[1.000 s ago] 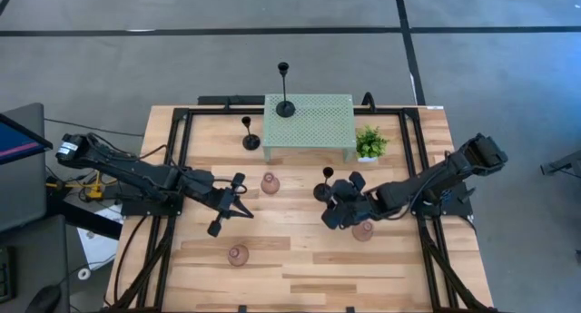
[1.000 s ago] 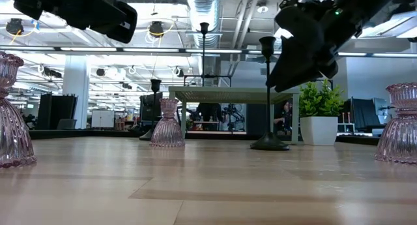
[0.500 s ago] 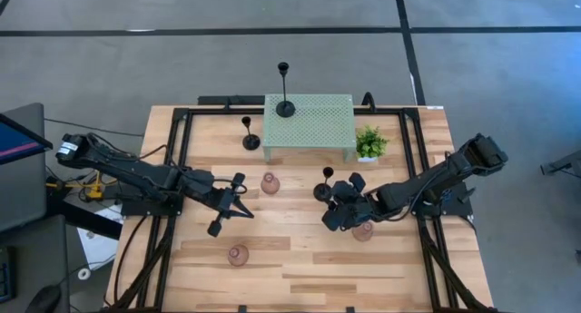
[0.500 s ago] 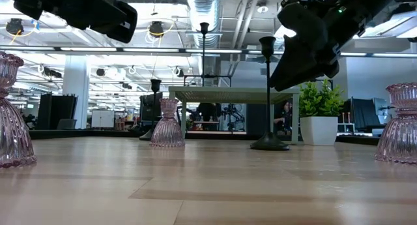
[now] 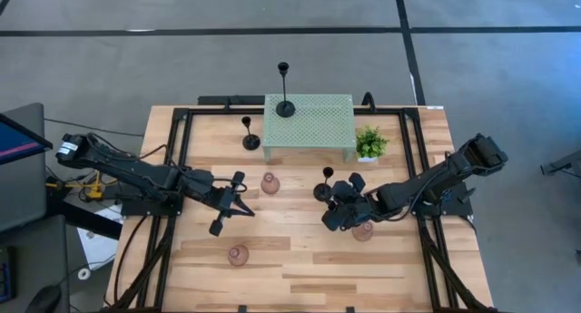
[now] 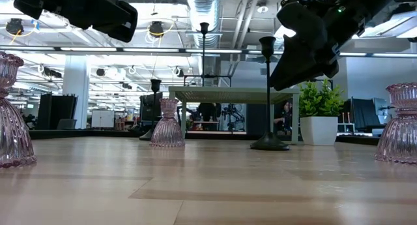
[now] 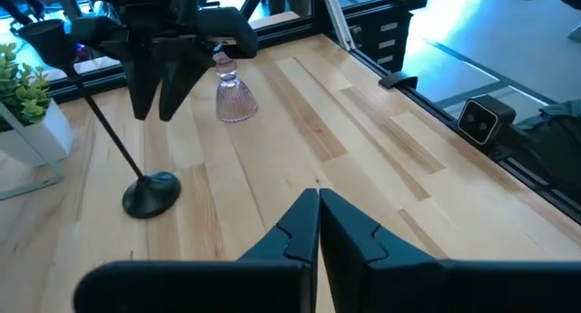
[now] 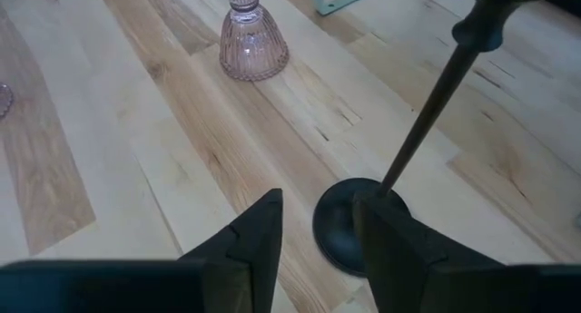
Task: Pick & Place candle stick holders
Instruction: Put the bottom black candle holder on the shelf aligned with the black candle holder
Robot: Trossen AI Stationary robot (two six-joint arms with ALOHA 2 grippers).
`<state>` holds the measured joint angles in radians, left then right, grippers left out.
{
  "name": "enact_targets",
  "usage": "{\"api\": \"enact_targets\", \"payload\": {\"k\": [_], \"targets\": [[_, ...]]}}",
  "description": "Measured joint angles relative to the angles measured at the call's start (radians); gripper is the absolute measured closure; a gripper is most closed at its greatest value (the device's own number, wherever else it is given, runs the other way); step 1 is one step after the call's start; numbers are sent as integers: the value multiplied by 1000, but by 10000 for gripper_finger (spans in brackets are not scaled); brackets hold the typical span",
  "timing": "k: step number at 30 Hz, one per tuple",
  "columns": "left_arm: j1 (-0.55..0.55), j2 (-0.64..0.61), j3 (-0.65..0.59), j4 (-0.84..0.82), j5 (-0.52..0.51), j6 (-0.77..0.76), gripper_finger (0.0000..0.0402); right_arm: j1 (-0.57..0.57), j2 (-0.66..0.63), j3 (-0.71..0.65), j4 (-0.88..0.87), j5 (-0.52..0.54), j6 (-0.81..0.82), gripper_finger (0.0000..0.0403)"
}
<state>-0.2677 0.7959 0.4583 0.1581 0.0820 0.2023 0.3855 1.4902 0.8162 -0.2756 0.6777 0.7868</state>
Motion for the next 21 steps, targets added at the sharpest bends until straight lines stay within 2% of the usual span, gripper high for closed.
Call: {"api": "enact_targets", "payload": {"k": [7, 13, 17, 21], "targets": [[11, -100, -4, -48, -22, -28, 389, 0, 0, 0, 4, 0, 0, 279], [72, -311, -134, -50, -76, -33, 389, 0, 0, 0, 22, 0, 0, 280], [94, -455, -202, -36, -59, -50, 389, 0, 0, 0, 22, 0, -5, 280], [92, -529, -231, -35, 5, -50, 389, 0, 0, 0, 16, 0, -11, 280]]}}
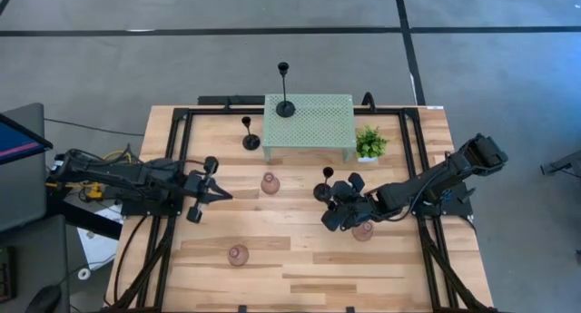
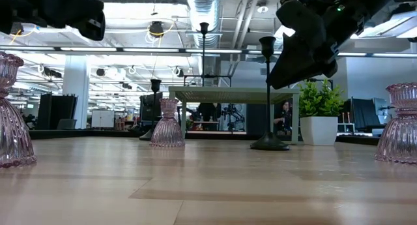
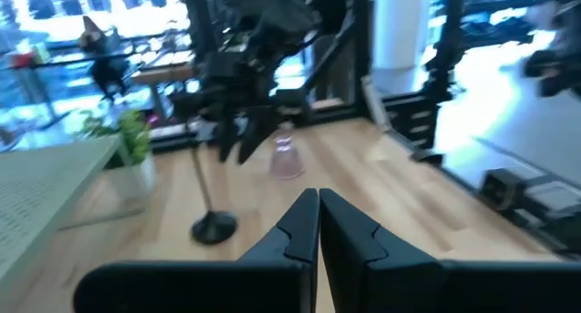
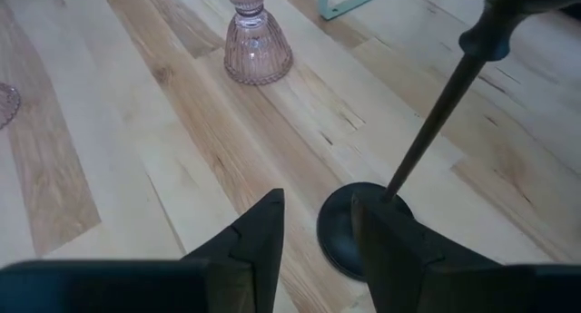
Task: Pick & Place candle stick holders
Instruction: Put the bottom black candle holder on the shelf aligned with the black candle holder
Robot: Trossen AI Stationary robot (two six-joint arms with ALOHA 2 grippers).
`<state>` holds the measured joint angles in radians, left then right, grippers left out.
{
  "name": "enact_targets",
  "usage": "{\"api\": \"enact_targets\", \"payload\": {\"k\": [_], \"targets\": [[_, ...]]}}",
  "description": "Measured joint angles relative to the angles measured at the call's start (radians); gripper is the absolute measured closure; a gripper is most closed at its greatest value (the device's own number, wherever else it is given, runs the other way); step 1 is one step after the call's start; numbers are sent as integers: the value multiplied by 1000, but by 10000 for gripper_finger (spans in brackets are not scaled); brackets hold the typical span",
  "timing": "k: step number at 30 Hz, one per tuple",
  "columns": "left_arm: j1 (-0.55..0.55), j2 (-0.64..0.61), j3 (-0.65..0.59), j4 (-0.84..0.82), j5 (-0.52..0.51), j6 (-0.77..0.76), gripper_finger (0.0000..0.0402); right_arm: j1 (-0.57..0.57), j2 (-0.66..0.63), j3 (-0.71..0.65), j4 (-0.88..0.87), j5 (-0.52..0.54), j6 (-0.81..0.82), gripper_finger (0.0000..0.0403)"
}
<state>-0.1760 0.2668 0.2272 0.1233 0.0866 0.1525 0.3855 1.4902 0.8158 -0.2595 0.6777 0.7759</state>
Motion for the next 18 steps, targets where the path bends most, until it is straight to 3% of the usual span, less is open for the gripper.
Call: {"api": "enact_targets", "payload": {"k": [5, 12, 18], "targets": [[-2, -2, -3, 1, 59, -3, 389, 0, 0, 0, -8, 0, -23, 280], [-2, 26, -3, 12, 62, -56, 389, -1, 0, 0, -53, 2, -26, 280], [-2, 46, -3, 17, 62, -57, 389, -31, 0, 0, -55, 63, -27, 280]]}}
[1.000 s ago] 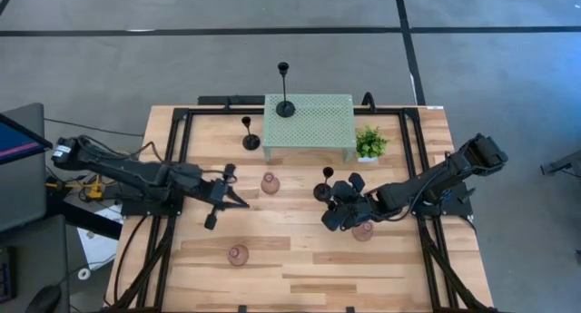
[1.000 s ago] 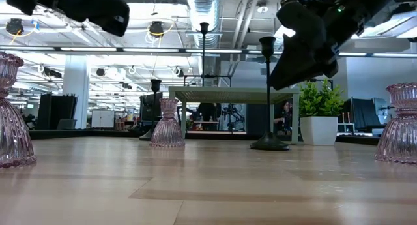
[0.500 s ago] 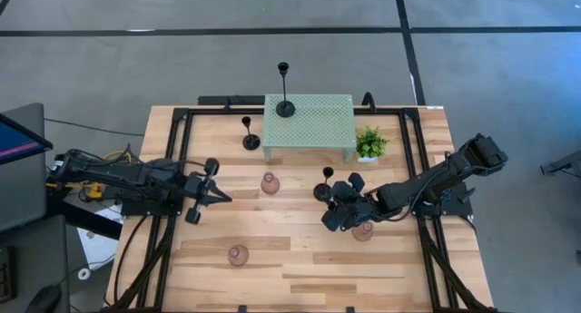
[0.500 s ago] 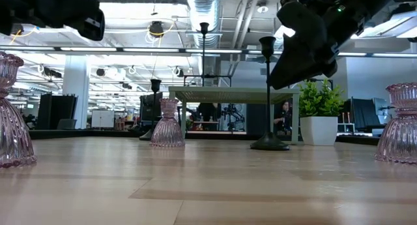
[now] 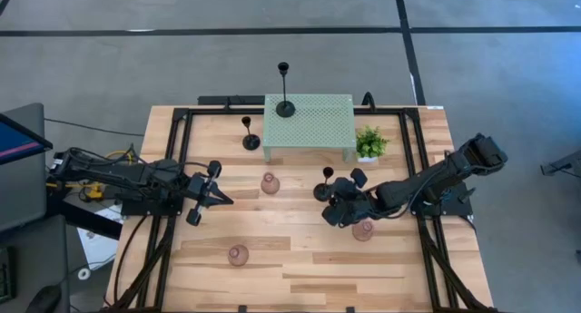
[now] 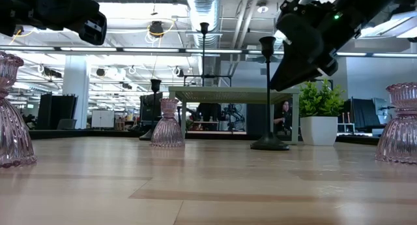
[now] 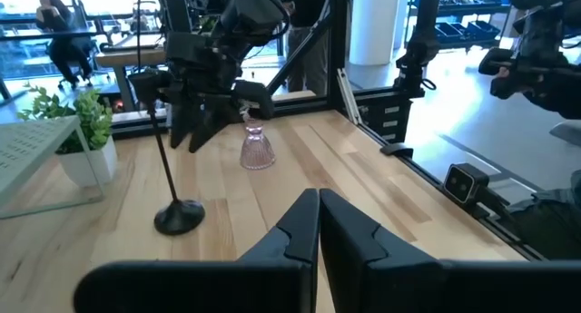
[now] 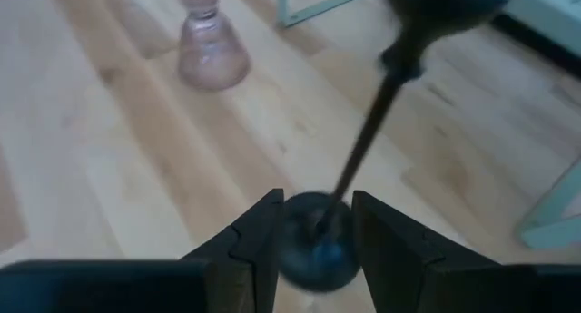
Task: Pick & Place candle stick holders
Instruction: Put the bottom black candle holder on the shelf aligned with the black candle holder
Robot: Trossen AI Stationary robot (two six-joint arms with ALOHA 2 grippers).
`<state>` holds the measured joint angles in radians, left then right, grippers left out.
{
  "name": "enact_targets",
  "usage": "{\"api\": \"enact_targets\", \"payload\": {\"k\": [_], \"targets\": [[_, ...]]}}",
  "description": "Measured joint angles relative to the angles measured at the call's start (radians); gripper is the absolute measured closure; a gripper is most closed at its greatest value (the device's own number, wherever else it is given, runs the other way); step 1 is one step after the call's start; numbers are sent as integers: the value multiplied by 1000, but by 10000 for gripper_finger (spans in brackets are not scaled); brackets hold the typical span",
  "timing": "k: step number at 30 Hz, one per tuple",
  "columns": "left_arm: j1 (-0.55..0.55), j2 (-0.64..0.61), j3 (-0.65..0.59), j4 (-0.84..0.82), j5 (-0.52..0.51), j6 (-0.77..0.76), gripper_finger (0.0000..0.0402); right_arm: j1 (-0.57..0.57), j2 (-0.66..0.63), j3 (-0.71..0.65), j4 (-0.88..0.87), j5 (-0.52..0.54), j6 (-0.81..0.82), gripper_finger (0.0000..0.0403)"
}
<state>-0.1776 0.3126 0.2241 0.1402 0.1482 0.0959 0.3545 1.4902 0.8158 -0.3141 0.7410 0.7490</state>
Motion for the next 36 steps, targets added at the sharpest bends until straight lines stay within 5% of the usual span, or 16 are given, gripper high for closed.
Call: {"api": "enact_targets", "payload": {"k": [27, 36], "targets": [[0, 43, 0, 10, -56, 4, 389, -133, 0, 0, 177, -15, -76, 284], [0, 43, 0, 11, -77, 4, 389, -131, 0, 0, 174, -15, -82, 386]]}}
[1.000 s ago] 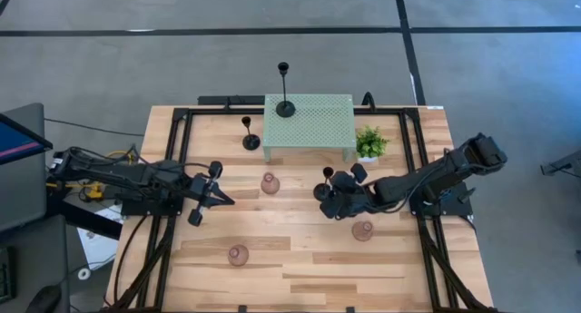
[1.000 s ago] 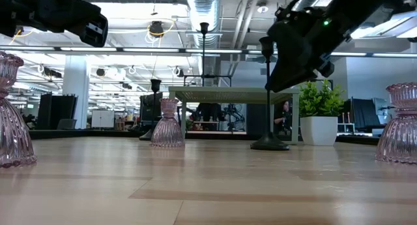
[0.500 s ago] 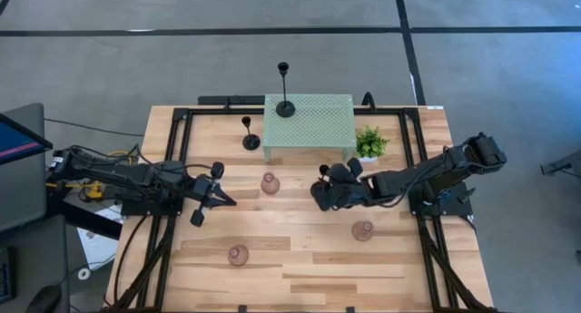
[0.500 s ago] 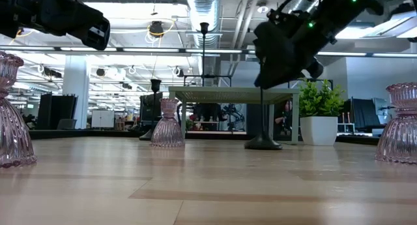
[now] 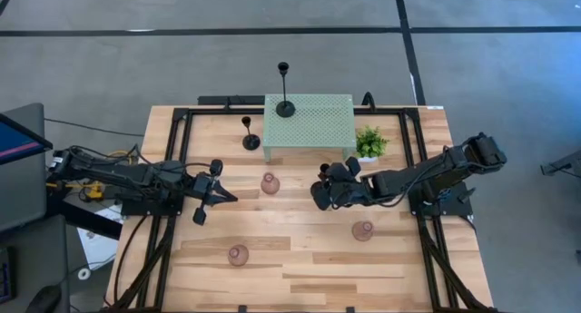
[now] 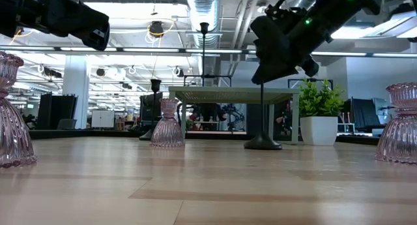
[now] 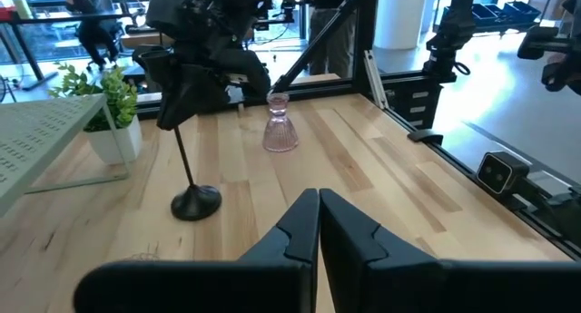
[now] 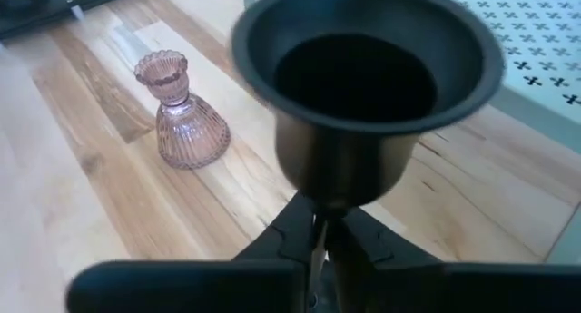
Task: Pick & Place candle stick holders
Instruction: Put the bottom black candle holder on the shelf aligned with the black candle holder
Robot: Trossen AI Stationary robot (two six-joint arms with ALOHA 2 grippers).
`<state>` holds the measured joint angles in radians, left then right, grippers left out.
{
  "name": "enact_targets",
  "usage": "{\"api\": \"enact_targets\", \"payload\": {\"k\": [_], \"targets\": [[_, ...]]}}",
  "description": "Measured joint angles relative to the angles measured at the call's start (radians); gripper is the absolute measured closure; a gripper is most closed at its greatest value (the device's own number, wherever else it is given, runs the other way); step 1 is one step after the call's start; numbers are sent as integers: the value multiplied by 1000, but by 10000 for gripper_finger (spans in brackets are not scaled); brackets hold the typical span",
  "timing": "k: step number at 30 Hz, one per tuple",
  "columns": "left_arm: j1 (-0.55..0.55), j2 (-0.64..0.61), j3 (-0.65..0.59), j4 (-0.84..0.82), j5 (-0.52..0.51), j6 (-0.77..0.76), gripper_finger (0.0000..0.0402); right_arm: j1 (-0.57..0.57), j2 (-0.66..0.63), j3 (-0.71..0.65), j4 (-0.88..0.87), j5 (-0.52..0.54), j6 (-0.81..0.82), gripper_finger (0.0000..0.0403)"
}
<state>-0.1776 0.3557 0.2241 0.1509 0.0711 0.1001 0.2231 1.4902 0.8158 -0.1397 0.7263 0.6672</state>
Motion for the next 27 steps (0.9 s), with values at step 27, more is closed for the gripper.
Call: {"api": "enact_targets", "payload": {"k": [27], "targets": [[0, 0, 0, 0, 0, 0, 389, -92, 0, 565, -472, -144, -359, 401]]}}
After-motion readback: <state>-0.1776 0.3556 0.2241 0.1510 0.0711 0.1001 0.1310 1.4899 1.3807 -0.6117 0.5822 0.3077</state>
